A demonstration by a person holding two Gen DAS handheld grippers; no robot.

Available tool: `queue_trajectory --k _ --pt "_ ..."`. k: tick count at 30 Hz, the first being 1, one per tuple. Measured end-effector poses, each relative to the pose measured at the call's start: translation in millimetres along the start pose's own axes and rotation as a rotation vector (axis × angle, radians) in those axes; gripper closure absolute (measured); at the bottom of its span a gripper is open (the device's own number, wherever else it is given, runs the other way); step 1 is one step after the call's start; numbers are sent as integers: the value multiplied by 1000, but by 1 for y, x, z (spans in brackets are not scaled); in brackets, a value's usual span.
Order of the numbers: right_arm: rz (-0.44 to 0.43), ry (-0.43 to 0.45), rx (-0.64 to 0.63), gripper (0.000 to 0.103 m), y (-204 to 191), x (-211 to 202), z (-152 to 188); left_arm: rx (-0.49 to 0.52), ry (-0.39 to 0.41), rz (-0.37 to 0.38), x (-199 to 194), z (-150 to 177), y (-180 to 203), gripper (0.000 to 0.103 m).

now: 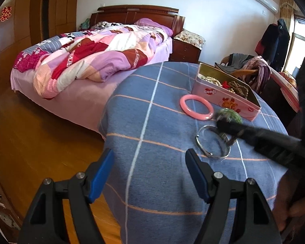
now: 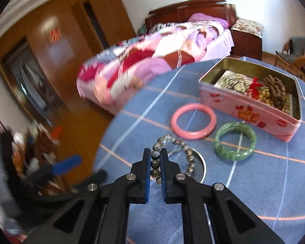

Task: Organize jewelry
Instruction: 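Grasp the grey bead bracelet with the right tool, then grasp the silver bangle with the left tool while the right tool holds the bead bracelet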

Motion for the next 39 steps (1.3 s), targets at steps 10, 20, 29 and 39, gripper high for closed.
queue_trajectory --k 10,20,29,39 --pt "151 111 93 95 45 -58 -1 63 -58 129 25 -15 42 31" --pt "218 84 114 95 69 -65 26 224 -127 49 66 -15 84 59" --pt "213 75 142 95 75 -57 29 218 -118 142 56 -8 88 98" --pt "266 128 179 95 89 -75 27 150 10 235 11 -22 89 100"
Point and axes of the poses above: each gripper's, at about its wrist camera, not at the fingertips, and x roughly the way its jaws point, y to its right, z to its underside, the point moved 6 cm from there along x, roughly the way its jaws point, and after that the axes turned 1 degree about -z, right-handed, at the moved point
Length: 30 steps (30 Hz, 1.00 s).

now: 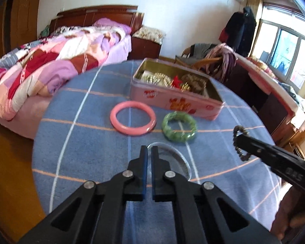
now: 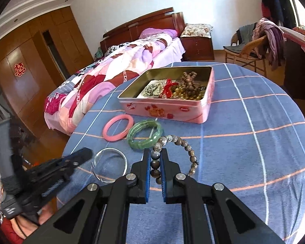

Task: Organize jewelry
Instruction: 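Grasp the silver bangle with the left tool while the right tool holds the bead bracelet, then lift the silver bangle and bead bracelet and carry them over the tin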

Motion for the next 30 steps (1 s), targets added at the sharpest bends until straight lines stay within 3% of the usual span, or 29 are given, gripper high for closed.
queue_trajectory --k 3,7,8,9,10,11,12,16,18,20,26,30 --pt "3 3 8 95 2 -3 0 10 24 16 -6 -7 0 100" --pt "-5 1 -2 95 -1 -5 2 28 -15 -20 3 -2 -5 99" --pt "-5 0 -7 95 -2 -5 3 14 -40 2 7 1 -6 90" --pt "-5 -3 -8 95 -2 -4 3 4 -70 19 11 4 -5 66" --pt "-7 -7 -5 95 -3 -3 3 1 -86 23 14 6 -2 49" --pt "-10 -9 -1 95 -3 -3 4 2 -87 23 15 7 0 20" --pt "-13 -11 1 95 -3 -3 4 4 -74 22 16 7 2 8" --pt "-8 -10 8 95 1 -3 4 38 -129 7 34 11 13 6" --pt "-10 -10 18 95 3 -4 4 61 -199 -28 49 18 16 19" --pt "-8 -9 19 95 4 -5 3 133 -206 -64 53 21 25 27" --pt "-12 -9 21 95 4 -6 3 163 -199 -62 52 20 26 33" --pt "-3 13 12 95 3 -12 0 79 -130 -16 36 18 19 33"
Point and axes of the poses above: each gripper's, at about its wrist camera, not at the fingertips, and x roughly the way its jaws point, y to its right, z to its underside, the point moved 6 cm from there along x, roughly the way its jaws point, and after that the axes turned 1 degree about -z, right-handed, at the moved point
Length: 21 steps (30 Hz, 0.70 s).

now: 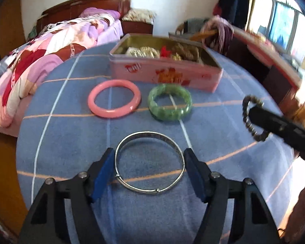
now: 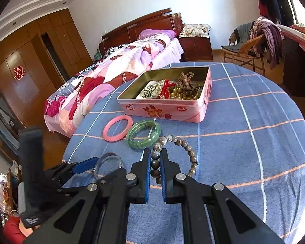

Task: Organize jewelry
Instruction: 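Lift the silver bangle and bead bracelet and carry them over the tin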

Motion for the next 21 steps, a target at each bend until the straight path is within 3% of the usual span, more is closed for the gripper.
queue_trajectory --k 6,12,21 --pt "33 28 -2 95 3 -5 -3 -59 137 55 -32 -10 -4 33" --pt "79 67 -39 95 4 -10 -14 -73 204 78 -45 -31 -1 33" --pt "105 203 -83 95 3 -21 -80 -63 322 97 -57 -86 0 33"
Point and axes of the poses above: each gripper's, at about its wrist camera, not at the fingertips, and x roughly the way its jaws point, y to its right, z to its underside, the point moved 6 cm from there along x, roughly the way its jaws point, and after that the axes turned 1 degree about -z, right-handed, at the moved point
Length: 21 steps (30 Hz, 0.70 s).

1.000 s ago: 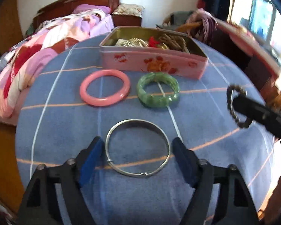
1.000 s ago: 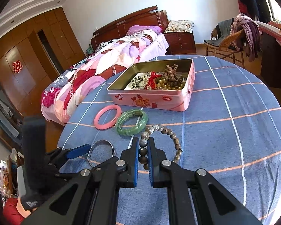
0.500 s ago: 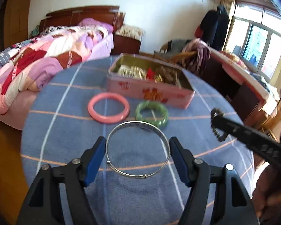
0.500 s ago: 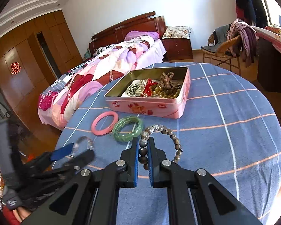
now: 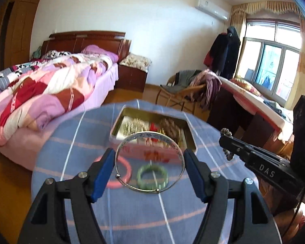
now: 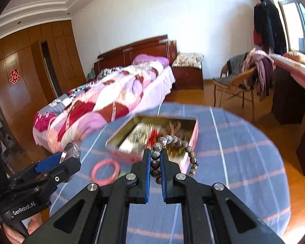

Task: Organize jewelry
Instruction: 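Lift the silver bangle and bead bracelet and carry them over the tin, then lower the silver bangle and bead bracelet into the tin and open both tools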

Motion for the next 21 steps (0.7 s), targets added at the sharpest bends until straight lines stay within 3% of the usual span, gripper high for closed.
queue_trajectory --k 10,21 --pt "32 53 -30 95 7 49 -49 -5 21 -24 58 -43 -4 33" --pt "58 -59 -10 95 37 141 -32 -9 -94 -60 133 -31 -12 33"
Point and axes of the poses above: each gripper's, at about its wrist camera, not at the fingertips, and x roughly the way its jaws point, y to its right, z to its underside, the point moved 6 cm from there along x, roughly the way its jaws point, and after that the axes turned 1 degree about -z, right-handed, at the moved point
